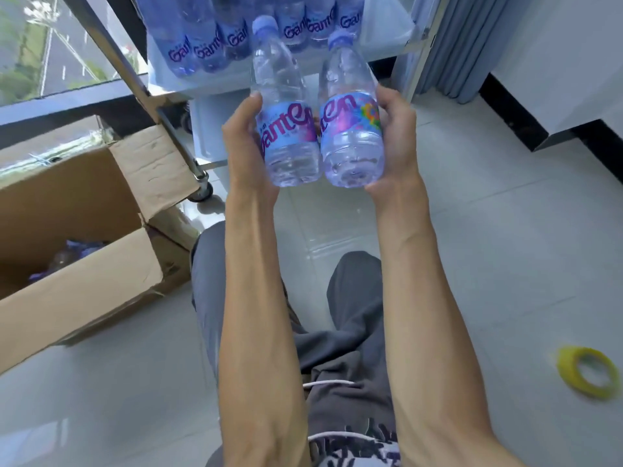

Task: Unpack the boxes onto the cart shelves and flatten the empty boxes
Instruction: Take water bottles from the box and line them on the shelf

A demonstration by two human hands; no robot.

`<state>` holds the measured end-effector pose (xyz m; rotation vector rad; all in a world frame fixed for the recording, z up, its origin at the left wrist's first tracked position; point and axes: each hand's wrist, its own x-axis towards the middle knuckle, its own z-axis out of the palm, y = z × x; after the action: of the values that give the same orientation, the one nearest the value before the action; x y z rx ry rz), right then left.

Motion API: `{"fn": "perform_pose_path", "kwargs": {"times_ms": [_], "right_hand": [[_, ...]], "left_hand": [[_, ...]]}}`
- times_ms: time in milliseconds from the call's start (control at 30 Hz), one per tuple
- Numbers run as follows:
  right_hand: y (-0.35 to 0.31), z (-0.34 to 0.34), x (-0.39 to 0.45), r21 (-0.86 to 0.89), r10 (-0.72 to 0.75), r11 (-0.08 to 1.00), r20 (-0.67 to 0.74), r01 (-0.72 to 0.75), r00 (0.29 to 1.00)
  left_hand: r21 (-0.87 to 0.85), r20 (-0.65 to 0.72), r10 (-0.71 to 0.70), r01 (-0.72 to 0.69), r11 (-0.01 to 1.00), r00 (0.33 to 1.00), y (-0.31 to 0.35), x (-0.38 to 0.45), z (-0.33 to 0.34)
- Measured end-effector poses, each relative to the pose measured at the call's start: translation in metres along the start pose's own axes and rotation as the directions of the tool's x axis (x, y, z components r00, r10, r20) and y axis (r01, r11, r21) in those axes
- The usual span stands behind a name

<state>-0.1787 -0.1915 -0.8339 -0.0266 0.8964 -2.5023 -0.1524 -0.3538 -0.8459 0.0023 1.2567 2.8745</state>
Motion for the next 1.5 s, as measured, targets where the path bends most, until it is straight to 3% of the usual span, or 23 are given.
{"fn": "perform_pose_path", "kwargs": {"times_ms": [67,167,300,400,467,600,700,833,1033,1167,1333,1500], "right_hand": [[0.007,0.004,-0.003,0.02,0.062,0.998,0.094,-0.064,0.994],[0.015,0.008,-0.007,0.056,-0.018,0.998,0.159,0.009,0.987],[0.017,0.006,0.0,-0.008,-0.054,0.998,0.032,0.055,0.998],[0.016,-0.001,0.003,-0.046,0.045,0.998,-0.057,-0.047,0.997],[0.018,-0.004,-0.001,-0.06,0.098,0.993,-0.027,-0.099,0.995],[0.022,-0.003,-0.004,-0.106,0.045,0.993,0.02,-0.043,0.999],[0.02,-0.001,0.0,-0.116,0.014,0.993,-0.029,-0.018,0.999],[0.02,-0.001,0.005,-0.145,0.066,0.987,-0.075,-0.077,0.995],[0.027,0.0,0.008,-0.111,0.061,0.992,0.025,-0.058,0.998],[0.027,0.0,0.008,-0.147,0.042,0.988,0.038,-0.037,0.998],[0.026,-0.008,0.009,-0.157,0.072,0.986,0.045,-0.064,0.996],[0.026,-0.012,0.011,-0.145,0.079,0.987,0.046,-0.072,0.996]], "left_hand": [[-0.049,-0.007,-0.037,0.037,0.998,0.999,-0.003,-0.006,0.0],[-0.004,-0.126,-0.042,0.042,0.999,0.991,-0.004,-0.011,-0.006],[0.022,-0.166,0.0,0.004,1.0,0.986,0.004,-0.015,-0.014],[0.017,-0.17,-0.027,0.03,0.999,0.985,0.008,-0.015,-0.015],[-0.011,-0.186,-0.059,0.058,0.998,0.981,0.008,-0.016,-0.017],[-0.093,-0.263,-0.137,0.116,0.989,0.955,0.006,-0.019,-0.022],[-0.095,-0.241,-0.156,0.137,0.986,0.958,0.006,-0.019,-0.023],[-0.016,-0.189,-0.083,0.081,0.997,0.978,0.009,-0.017,-0.032],[0.056,-0.165,-0.159,0.17,0.984,0.973,0.01,-0.013,-0.027],[-0.013,-0.252,-0.198,0.201,0.979,0.947,0.001,-0.015,-0.035],[0.033,-0.125,-0.193,0.198,0.98,0.973,0.001,-0.017,-0.035],[0.077,-0.142,-0.178,0.19,0.979,0.974,-0.002,-0.013,-0.033]]}}
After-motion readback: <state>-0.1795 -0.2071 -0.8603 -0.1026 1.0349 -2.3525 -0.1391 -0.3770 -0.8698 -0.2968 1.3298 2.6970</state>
